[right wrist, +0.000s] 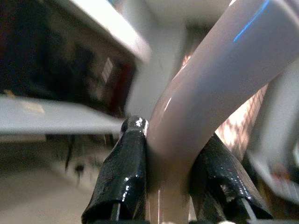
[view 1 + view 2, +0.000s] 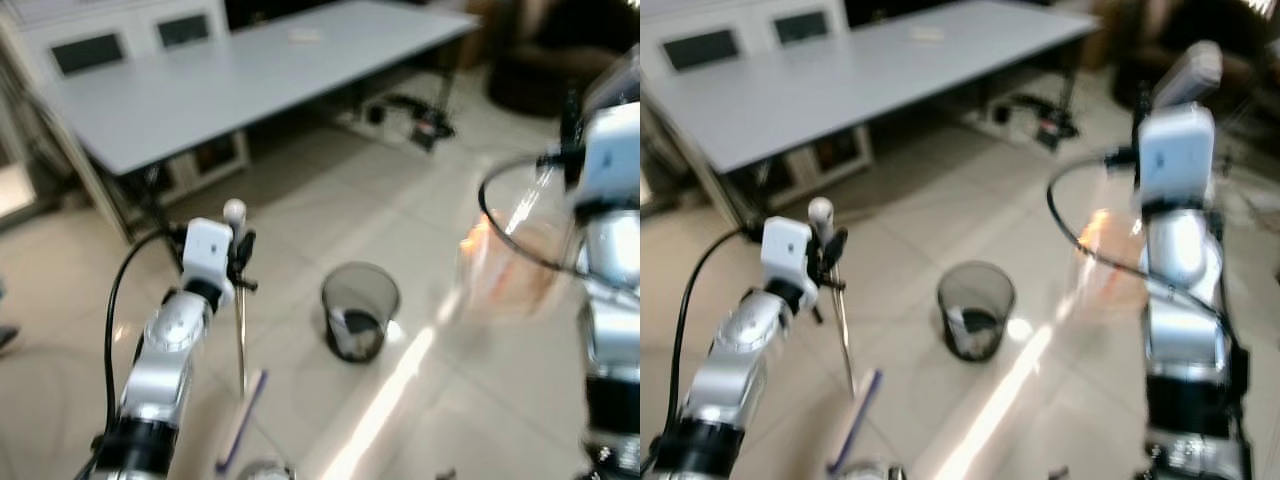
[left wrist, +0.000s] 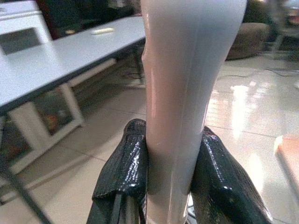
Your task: Sweep floor
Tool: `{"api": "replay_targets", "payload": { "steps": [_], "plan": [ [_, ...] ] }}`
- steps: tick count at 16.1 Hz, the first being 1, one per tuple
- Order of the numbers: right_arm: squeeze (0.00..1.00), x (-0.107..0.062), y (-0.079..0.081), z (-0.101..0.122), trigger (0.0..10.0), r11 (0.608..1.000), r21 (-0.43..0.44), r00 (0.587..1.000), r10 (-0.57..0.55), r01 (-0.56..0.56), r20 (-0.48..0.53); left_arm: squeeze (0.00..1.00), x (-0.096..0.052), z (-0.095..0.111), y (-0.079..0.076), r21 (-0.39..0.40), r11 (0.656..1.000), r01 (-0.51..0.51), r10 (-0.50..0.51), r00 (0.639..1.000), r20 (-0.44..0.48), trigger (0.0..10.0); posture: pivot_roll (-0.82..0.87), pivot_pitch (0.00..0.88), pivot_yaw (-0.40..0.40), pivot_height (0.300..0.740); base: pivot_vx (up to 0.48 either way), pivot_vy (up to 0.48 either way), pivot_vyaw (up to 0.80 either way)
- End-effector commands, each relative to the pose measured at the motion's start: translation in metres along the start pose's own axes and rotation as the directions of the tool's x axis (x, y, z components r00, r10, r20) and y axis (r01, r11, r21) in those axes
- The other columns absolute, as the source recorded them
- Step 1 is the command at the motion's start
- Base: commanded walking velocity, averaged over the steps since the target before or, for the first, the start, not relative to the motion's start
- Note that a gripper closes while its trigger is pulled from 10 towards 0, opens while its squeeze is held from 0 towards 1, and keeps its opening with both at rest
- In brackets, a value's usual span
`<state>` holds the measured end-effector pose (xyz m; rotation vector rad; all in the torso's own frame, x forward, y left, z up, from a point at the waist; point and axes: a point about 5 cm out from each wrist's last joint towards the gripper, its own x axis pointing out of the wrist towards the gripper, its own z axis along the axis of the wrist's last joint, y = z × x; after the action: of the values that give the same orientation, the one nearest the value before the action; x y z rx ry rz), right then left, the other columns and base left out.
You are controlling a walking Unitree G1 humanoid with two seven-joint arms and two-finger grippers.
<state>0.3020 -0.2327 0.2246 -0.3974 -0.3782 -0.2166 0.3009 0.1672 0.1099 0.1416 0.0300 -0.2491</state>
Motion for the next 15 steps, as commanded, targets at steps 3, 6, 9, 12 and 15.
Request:
{"api": "replay_targets", "payload": {
  "steps": [3, 6, 9, 12, 15],
  "plan": [
    [0.0, -0.01, -0.001, -0.014, 10.0, 0.997, -0.023, 0.996, -0.073, 0.071, -0.054, 0.0, 0.001, 0.015, 0.0, 0.01, 1.0, 0.008, -0.008, 0.999, 0.051, 10.0, 0.01, 0.066, 0.044, 0.74, 0.0, 0.0, 0.0],
    [0.0, -0.019, 0.008, -0.022, 10.0, 0.999, 0.031, 0.994, -0.034, 0.037, -0.103, 0.0, 0.0, 0.017, 0.0, 0.012, 1.0, 0.019, -0.019, 0.999, 0.05, 10.0, 0.02, 0.079, 0.041, 0.74, 0.0, 0.0, 0.0],
    [0.0, -0.033, 0.026, -0.032, 10.0, 0.98, 0.198, 0.985, 0.017, 0.018, -0.171, 0.0, -0.002, 0.016, -0.002, 0.019, 0.999, 0.04, -0.041, 0.999, 0.035, 10.0, 0.03, 0.079, 0.048, 0.74, 0.0, 0.0, 0.0],
    [0.0, -0.045, 0.049, -0.042, 10.0, 0.957, 0.291, 0.969, 0.062, 0.011, -0.24, 0.0, -0.003, 0.01, -0.008, 0.016, 0.998, 0.066, -0.066, 0.998, 0.013, 10.0, 0.02, 0.053, 0.061, 0.74, 0.0, 0.0, 0.0],
    [0.0, -0.046, 0.056, -0.04, 10.0, 0.95, 0.311, 0.968, 0.078, -0.001, -0.237, 0.0, 0.001, 0.013, -0.011, 0.015, 0.996, 0.088, -0.088, 0.996, 0.02, 10.0, 0.02, 0.066, 0.067, 0.74, 0.0, 0.0, 0.0]
  ]
}}
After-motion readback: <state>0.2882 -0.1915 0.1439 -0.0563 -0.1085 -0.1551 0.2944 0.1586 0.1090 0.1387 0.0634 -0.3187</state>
